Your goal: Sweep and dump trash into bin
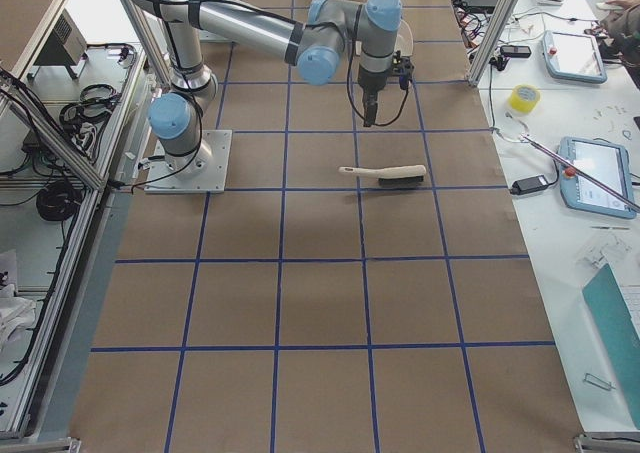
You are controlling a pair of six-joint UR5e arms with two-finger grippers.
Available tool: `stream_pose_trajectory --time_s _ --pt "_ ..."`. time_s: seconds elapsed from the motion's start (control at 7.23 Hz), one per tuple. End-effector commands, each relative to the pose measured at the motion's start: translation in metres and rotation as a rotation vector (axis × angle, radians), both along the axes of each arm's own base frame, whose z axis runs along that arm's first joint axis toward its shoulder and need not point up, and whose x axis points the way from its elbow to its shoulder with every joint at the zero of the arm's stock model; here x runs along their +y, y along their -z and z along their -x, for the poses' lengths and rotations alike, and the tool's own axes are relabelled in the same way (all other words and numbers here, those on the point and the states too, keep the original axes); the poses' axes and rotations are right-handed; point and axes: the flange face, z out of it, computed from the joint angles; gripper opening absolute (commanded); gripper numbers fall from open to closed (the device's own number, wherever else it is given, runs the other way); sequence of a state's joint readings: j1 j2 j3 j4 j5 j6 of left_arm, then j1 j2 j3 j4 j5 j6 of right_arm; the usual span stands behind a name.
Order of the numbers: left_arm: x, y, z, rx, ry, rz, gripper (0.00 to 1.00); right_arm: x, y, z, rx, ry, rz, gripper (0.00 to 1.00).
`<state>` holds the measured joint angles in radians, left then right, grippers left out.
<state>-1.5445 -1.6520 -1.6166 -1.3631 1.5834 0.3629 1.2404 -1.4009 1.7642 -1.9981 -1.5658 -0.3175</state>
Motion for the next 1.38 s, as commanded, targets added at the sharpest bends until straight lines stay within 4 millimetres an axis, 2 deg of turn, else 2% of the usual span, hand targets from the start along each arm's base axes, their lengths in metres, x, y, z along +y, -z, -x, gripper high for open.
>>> stream_pose_trajectory --time_s 0.0,0.28,0.42,0.55,0.69,0.97,1.11,1.25 --pt "-0.029 0.069 -0.033 -0.007 0.083 -0.072 1.0 0.003 0.039 0.02 0.019 -0.04 0.041 0.99" --pt "-0.053 0.114 -0.042 -0.009 0.115 -0.106 1.0 0.009 0.075 0.025 0.009 -0.079 -0.001 0.99" --pt "-0.071 0.123 -0.046 -0.053 0.174 -0.05 1.0 0.008 0.092 0.034 0.013 -0.086 0.008 0.97" --pt "-0.087 0.137 -0.051 -0.098 0.398 -0.019 1.0 0.01 0.101 0.033 0.007 -0.086 0.002 0.94" --pt "-0.098 0.144 -0.059 -0.119 0.523 -0.02 1.0 0.01 0.103 0.033 0.006 -0.088 0.001 0.92" --pt "-0.124 0.156 -0.074 -0.149 0.883 -0.042 0.95 0.011 0.109 0.034 0.01 -0.089 -0.011 0.85" --pt "-0.129 0.172 -0.081 -0.144 1.02 -0.07 0.95 0.011 0.109 0.035 0.01 -0.088 -0.009 0.83" --pt "-0.135 0.182 -0.082 -0.165 1.113 -0.059 0.93 0.013 0.114 0.042 0.006 -0.074 -0.019 0.76"
